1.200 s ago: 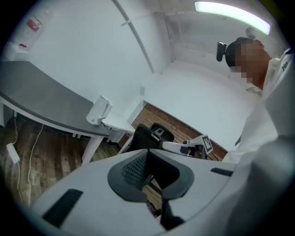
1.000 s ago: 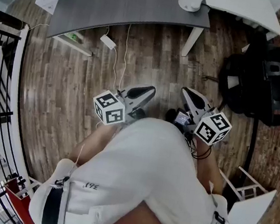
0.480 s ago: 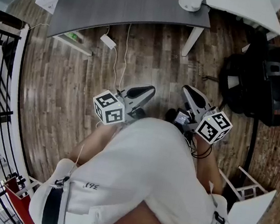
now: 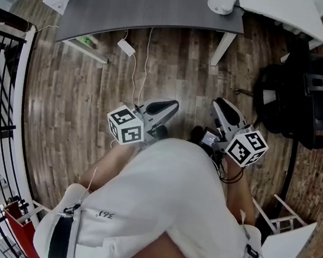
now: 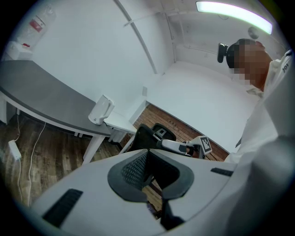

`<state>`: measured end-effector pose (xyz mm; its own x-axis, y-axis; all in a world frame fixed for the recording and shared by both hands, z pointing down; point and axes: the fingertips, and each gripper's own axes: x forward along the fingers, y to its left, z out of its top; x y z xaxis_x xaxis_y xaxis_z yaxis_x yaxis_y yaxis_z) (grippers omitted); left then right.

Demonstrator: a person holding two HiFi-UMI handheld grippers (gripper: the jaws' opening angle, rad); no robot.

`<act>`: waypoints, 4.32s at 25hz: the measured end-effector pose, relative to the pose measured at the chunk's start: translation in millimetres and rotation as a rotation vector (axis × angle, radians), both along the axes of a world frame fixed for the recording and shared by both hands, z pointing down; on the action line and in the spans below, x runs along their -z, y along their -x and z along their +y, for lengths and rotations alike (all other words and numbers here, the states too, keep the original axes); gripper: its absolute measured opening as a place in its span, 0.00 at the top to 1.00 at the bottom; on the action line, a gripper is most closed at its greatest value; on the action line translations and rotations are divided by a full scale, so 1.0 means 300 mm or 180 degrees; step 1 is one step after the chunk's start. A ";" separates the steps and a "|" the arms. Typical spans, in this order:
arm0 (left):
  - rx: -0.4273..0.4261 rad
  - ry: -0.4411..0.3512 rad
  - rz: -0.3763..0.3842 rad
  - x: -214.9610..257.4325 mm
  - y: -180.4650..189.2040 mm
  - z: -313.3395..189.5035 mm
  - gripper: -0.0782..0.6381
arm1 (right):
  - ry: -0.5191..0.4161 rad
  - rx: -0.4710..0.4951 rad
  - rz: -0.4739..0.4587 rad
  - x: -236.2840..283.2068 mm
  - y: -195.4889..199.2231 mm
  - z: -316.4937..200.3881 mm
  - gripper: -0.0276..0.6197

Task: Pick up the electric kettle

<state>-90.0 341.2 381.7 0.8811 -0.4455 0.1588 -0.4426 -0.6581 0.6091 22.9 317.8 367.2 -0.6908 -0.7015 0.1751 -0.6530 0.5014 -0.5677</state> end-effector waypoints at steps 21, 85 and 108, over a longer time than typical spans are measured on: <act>0.0296 -0.0011 0.0051 0.015 -0.158 -0.074 0.88 | 0.0155 0.0031 0.0167 -0.058 -0.203 -0.106 0.86; 0.0427 0.0139 -0.0263 -0.092 -0.208 -1.274 0.89 | -0.0484 -0.0265 0.1715 -0.186 -0.187 -1.459 0.70; 0.0083 0.0157 -0.0653 -0.222 -0.220 -1.494 0.88 | -0.0424 0.0415 0.1802 -0.274 -0.090 -1.577 0.70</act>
<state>-24.0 -107.1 448.3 0.8163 -0.4549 0.3561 -0.5772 -0.6164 0.5357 49.9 -155.2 449.4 -0.5975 -0.6584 0.4577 -0.7641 0.6406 -0.0759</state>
